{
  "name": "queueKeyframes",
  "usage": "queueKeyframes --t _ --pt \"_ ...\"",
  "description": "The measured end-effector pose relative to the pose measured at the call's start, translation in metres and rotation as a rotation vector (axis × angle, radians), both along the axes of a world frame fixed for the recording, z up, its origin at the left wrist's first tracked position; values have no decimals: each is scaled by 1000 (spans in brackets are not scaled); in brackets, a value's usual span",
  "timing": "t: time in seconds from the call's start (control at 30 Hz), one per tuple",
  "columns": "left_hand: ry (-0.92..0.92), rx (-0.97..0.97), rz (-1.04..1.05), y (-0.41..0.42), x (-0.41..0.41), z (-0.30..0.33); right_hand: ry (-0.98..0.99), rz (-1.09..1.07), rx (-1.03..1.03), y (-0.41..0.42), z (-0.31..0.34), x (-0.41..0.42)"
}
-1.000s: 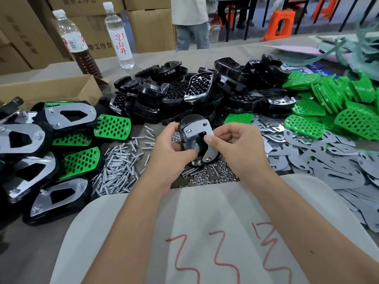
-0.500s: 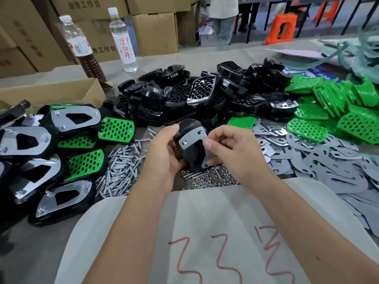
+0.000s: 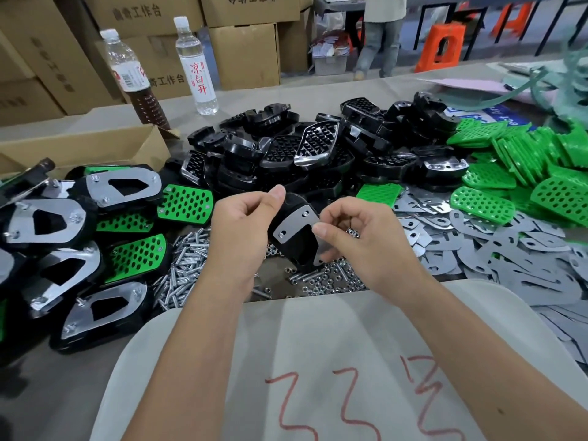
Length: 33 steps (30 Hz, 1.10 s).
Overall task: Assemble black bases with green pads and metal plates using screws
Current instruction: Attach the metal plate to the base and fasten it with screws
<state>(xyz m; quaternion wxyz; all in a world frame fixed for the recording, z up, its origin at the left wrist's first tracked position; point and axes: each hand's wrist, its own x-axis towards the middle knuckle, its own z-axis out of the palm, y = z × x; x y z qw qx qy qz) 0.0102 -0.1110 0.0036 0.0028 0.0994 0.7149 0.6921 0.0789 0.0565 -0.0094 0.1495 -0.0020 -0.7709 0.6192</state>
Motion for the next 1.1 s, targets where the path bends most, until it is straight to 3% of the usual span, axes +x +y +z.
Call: queueKeyframes --t 0.4,0.67,1.1 --pt "-10 64 -83 3 6 0 -8 -15 14 1 -2 -1" --pt "80 67 17 10 6 -3 -18 -25 22 2 -4 -2" --pt "47 82 -43 17 10 -5 -16 -24 -73 -1 -3 -1"
